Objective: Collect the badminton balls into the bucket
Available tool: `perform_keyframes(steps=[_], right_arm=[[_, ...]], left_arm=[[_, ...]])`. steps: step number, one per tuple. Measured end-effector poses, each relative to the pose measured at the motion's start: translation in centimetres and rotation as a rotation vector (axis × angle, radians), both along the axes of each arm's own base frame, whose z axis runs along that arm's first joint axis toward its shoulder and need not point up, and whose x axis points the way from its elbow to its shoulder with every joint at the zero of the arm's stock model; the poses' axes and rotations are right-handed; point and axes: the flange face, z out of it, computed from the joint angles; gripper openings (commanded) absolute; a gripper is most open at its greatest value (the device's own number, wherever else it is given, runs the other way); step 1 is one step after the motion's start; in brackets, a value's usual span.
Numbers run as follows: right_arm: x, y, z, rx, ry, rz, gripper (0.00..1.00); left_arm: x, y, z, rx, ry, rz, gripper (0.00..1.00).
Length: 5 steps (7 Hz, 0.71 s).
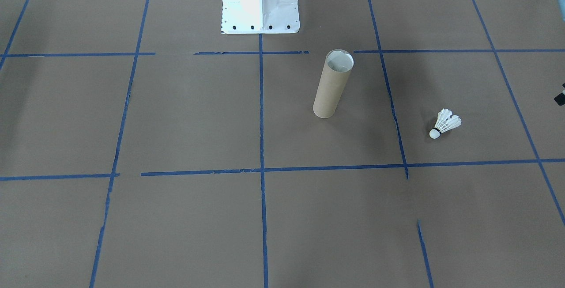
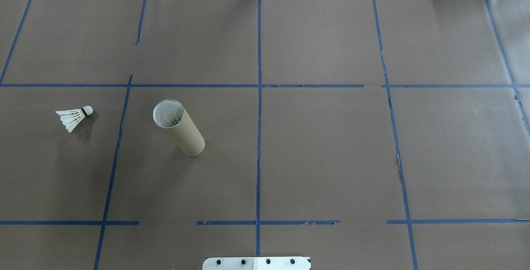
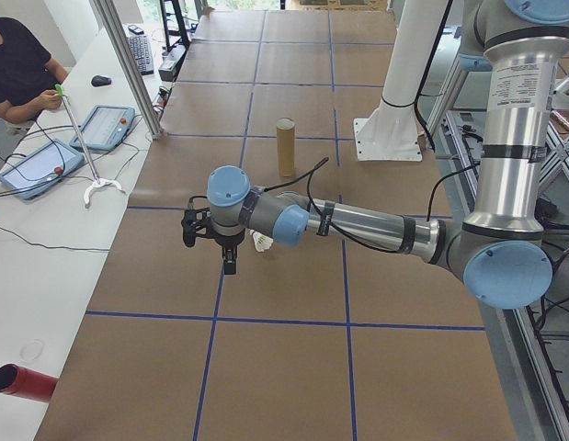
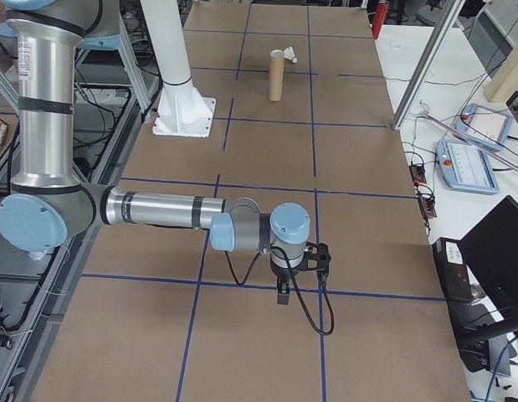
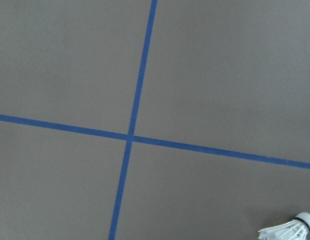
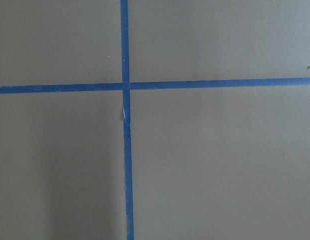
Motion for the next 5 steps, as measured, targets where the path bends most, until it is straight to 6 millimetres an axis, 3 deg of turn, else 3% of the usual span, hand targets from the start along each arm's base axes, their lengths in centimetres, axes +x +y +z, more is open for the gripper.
perform_keyframes(steps=[3, 5], right_arm=[[0.0, 0.0, 0.0, 0.001, 0.0, 0.0, 1.0], [0.0, 0.0, 0.0, 0.001, 0.0, 0.0, 1.0]], left_arm=[[6.3, 0.6, -0.2, 0.057, 0.105, 0.023, 1.0], [11.2, 2.5, -0.3, 0.058, 0.185, -0.014, 1.0]])
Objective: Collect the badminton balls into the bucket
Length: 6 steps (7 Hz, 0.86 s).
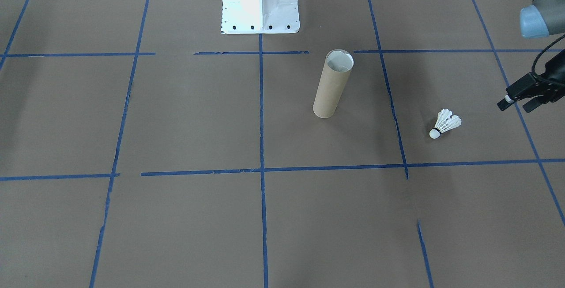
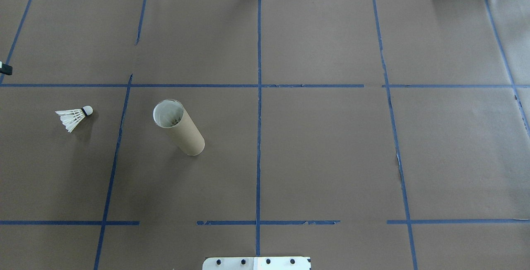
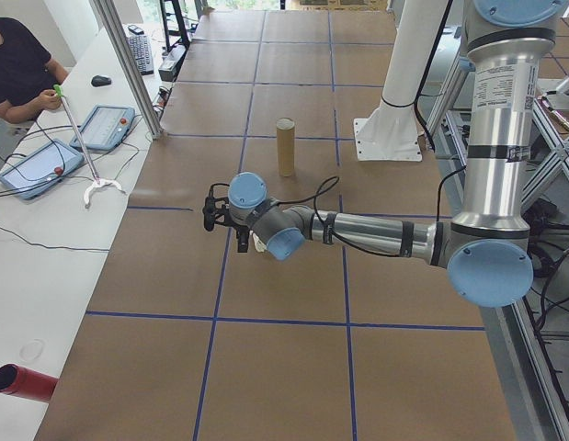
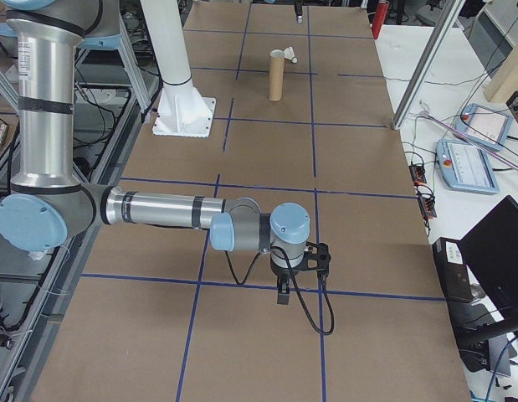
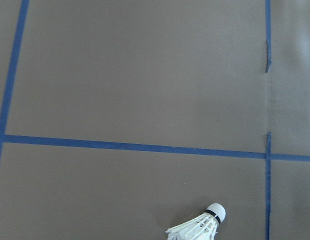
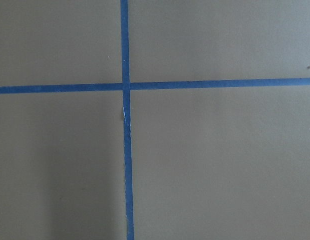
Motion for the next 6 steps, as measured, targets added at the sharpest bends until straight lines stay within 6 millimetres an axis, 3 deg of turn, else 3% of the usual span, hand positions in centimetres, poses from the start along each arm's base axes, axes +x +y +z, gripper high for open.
perform_keyframes(steps=[1, 4, 6], right_arm=[[0.0, 0.0, 0.0, 0.0, 0.0, 0.0, 1.0], [0.0, 0.0, 0.0, 0.0, 0.0, 0.0, 1.0], [0.0, 0.0, 0.0, 0.0, 0.0, 0.0, 1.0]], left_arm=[[1.5, 0.7, 0.9, -0.022, 0.019, -0.029, 1.0], [2.4, 3.4, 6.6, -0.122, 0.085, -0.094, 1.0], [4.8, 5.0, 8.0, -0.22, 0.156, -0.153, 1.0]])
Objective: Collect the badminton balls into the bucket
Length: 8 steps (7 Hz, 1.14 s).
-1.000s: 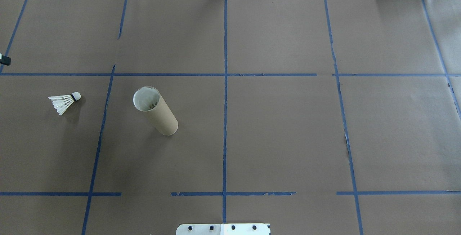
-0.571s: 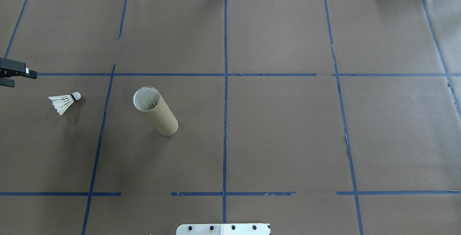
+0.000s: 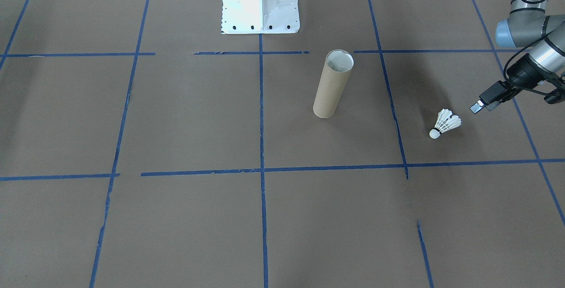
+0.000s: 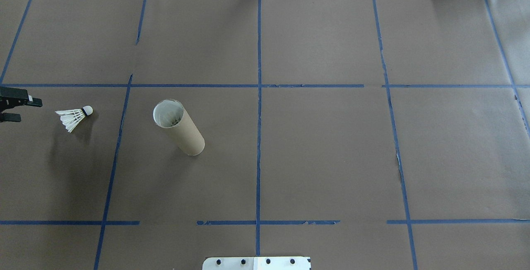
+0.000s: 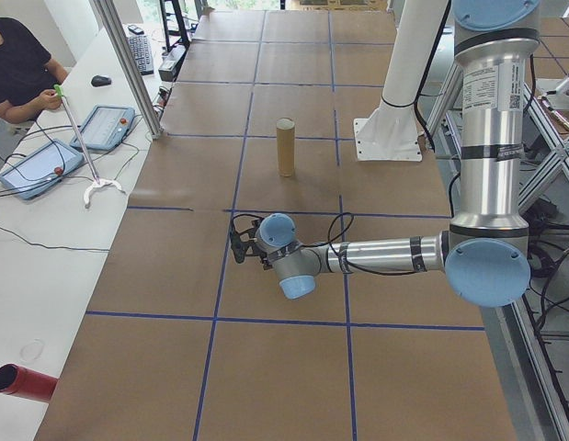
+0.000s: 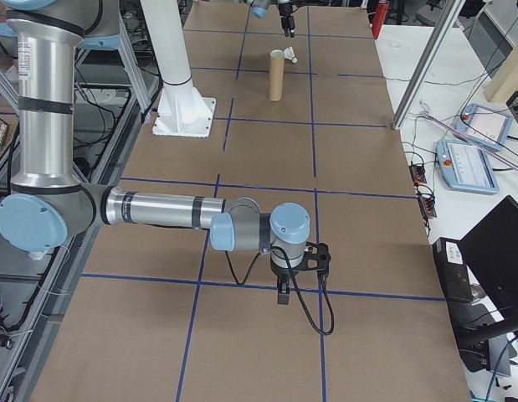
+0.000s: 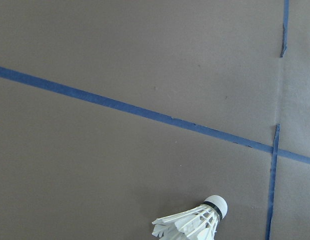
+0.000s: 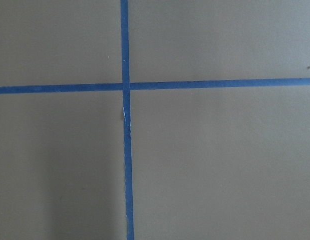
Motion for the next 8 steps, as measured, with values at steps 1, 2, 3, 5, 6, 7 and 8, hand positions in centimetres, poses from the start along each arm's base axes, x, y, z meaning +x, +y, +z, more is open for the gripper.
perform_keyframes(steps=[1, 2, 3, 5, 6, 7, 8], right_arm=[[0.0, 0.0, 0.0, 0.0, 0.0, 0.0, 1.0], [0.0, 0.0, 0.0, 0.0, -0.001, 0.0, 1.0], [0.0, 0.0, 0.0, 0.0, -0.001, 0.0, 1.0], [0.0, 0.0, 0.0, 0.0, -0.001, 0.0, 1.0], [0.0, 0.0, 0.0, 0.0, -0.001, 0.0, 1.0], [0.0, 0.0, 0.0, 0.0, -0.001, 0.0, 1.0], [0.0, 0.0, 0.0, 0.0, -0.001, 0.0, 1.0]], left_arm=[[1.3, 0.6, 0.0, -0.031, 0.023, -0.017, 1.0], [2.2, 0.9, -0.2, -0.05, 0.043, -0.028, 0.99], [2.8, 0.8, -0.7, -0.072, 0.063, -0.035, 0.99], [4.5, -0.3, -2.5, -0.091, 0.097, -0.048, 0.98], [5.8, -0.8, -3.1, -0.098, 0.104, -0.062, 0.98], [6.7, -0.9, -3.1, -0.103, 0.101, -0.073, 0.98], [7.1, -0.9, -2.9, -0.104, 0.097, -0.076, 0.96]])
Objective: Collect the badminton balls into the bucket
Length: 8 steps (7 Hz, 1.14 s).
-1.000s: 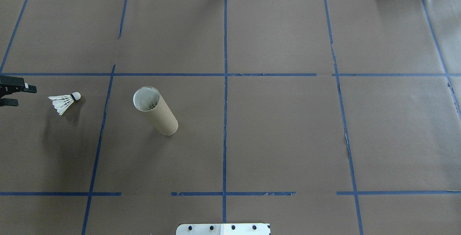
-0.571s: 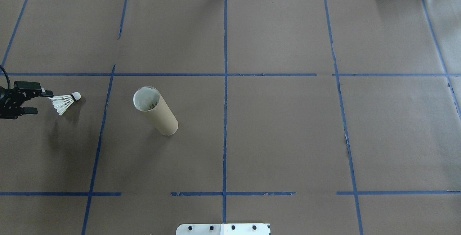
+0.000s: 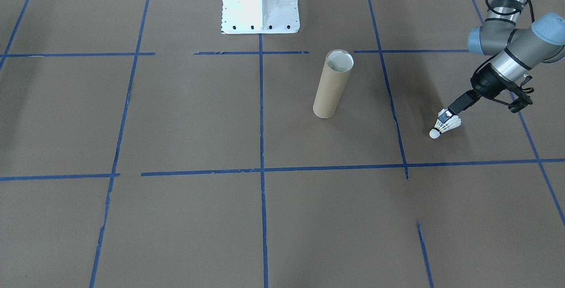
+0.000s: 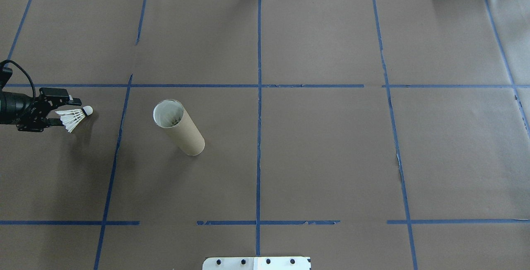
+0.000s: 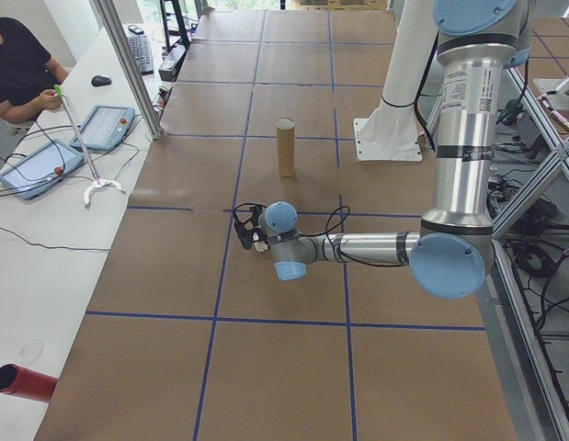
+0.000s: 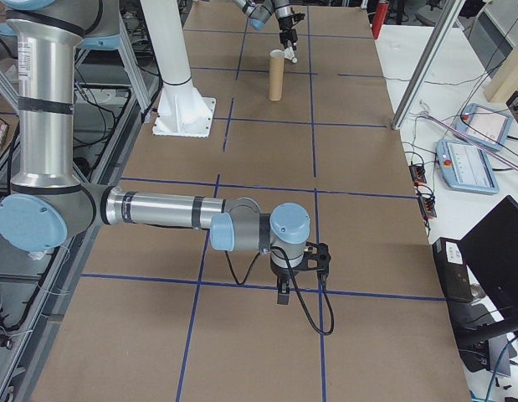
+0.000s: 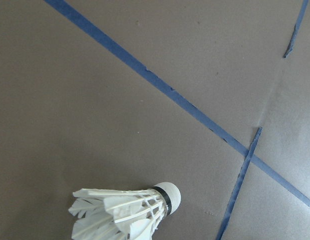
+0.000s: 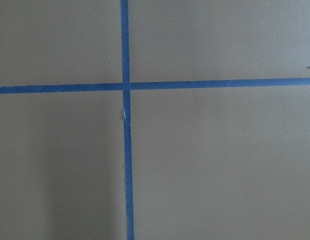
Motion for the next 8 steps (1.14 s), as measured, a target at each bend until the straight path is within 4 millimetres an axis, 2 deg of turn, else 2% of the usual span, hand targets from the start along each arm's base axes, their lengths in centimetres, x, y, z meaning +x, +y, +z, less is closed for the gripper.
perform_keyframes(steps=[2, 4, 6, 8], right_arm=[[0.0, 0.0, 0.0, 0.0, 0.0, 0.0, 1.0], [0.0, 0.0, 0.0, 0.0, 0.0, 0.0, 1.0], [0.0, 0.0, 0.0, 0.0, 0.0, 0.0, 1.0], [0.0, 0.0, 0.0, 0.0, 0.0, 0.0, 1.0]], left_arm=[[0.1, 0.1, 0.3, 0.0, -0.005, -0.001, 0.73], [-0.1, 0.5, 1.0, 0.026, -0.024, 0.011, 0.43], [-0.3, 0.7, 1.9, 0.038, -0.044, 0.02, 0.0], [-0.3, 0.7, 1.9, 0.042, -0.043, 0.026, 0.0]])
